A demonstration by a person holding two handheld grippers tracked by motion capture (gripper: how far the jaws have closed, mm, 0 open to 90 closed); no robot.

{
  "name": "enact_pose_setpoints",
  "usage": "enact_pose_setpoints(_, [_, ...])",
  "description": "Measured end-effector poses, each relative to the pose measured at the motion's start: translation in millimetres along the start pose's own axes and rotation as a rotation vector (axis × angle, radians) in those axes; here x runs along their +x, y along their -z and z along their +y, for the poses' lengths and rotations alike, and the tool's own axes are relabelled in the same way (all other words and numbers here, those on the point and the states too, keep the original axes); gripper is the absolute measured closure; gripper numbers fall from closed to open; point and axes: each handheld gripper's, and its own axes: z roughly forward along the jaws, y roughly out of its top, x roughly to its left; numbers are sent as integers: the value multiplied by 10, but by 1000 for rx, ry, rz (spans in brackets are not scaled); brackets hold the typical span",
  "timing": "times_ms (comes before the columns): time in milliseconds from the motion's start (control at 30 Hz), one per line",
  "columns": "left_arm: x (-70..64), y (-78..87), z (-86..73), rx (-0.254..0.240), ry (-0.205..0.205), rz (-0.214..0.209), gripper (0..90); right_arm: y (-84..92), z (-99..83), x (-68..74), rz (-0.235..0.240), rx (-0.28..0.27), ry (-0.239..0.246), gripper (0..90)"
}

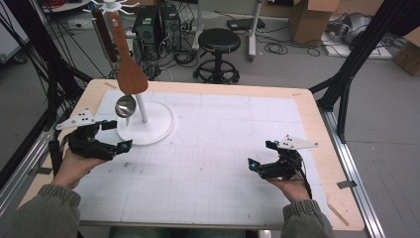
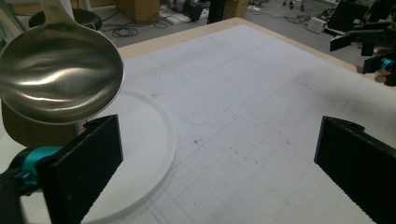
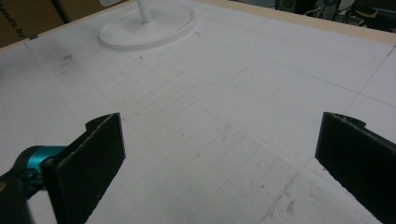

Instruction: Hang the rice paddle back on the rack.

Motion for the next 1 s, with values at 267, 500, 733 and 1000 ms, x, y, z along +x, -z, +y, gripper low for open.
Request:
enact_pose_setpoints(267, [-49, 13, -58, -6, -7, 1, 17, 9, -13, -6, -6, 0, -5, 6])
enact_pose_setpoints(500, [-72, -2, -173, 10, -4, -12, 17, 6, -29, -5, -8, 1, -7, 6])
enact_pose_setpoints(733, [-88, -13, -261, 24, -2, -14, 17, -3, -45, -2, -10, 3, -10, 6])
enact_pose_setpoints(1000, [-87, -19, -358, 34, 0, -10, 17, 0, -59, 2, -16, 2, -15, 6])
